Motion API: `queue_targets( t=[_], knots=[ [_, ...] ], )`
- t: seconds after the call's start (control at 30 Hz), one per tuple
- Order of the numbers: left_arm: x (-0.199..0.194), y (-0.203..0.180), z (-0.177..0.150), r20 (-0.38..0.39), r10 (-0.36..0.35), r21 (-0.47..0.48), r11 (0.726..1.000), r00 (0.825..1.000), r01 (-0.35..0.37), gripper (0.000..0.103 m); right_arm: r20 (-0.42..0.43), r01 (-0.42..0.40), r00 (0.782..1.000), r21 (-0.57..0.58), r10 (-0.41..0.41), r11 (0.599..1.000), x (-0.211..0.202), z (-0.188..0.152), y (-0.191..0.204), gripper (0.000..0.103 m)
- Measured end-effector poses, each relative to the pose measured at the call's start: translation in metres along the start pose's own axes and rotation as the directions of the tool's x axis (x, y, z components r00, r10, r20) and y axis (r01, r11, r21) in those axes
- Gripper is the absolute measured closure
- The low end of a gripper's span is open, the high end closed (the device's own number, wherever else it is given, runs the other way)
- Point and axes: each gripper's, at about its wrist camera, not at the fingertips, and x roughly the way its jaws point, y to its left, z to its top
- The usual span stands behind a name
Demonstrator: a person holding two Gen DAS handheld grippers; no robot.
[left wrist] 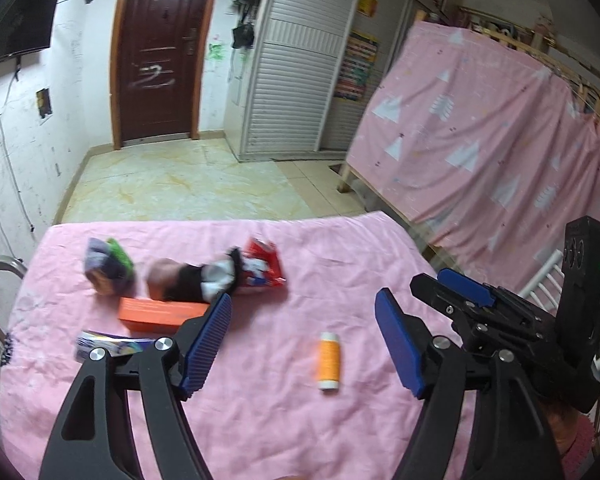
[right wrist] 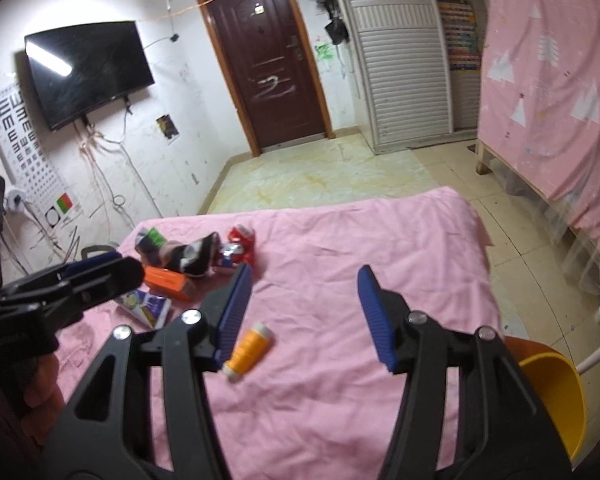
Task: Collect trash
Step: 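Move both open tools back over the items on the bed, then grasp the purple knit sock bundle with the left tool while the right tool grasps the red snack packet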
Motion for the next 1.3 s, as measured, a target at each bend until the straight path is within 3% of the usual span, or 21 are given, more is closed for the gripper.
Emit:
queue_targets(
  t=[0.33,0.73,0.97,1.3],
  knots=[
    [0.008,0.062,0.02,0.003,0.111,-0.052,0.992,0.994,-0.111,0.035,-0.055,-0.019,0.998,-0.041,0.017,0.999,0.041,0.017,0.03,0.05],
    [0.027,0.125,0.037,-0.026,0.187,-0.148,0.971,0.982,-0.189,0.034,-0.149,-0.054,0.988,-0.028,0.049,0.998,0.098,0.029,0.041,0.05],
    [0.048,0.164,0.046,-0.066,0.218,-0.241,0.943,0.974,-0.227,0.03,-0.211,-0.06,0.976,-0.02,0.054,0.998,0.134,0.031,0.044,0.05],
    [0.085,0.183,0.04,-0.151,0.212,-0.252,0.936,0.966,-0.245,0.028,-0.262,-0.085,0.962,-0.033,0.073,0.996,0.164,0.03,0.052,0.05]
  ],
)
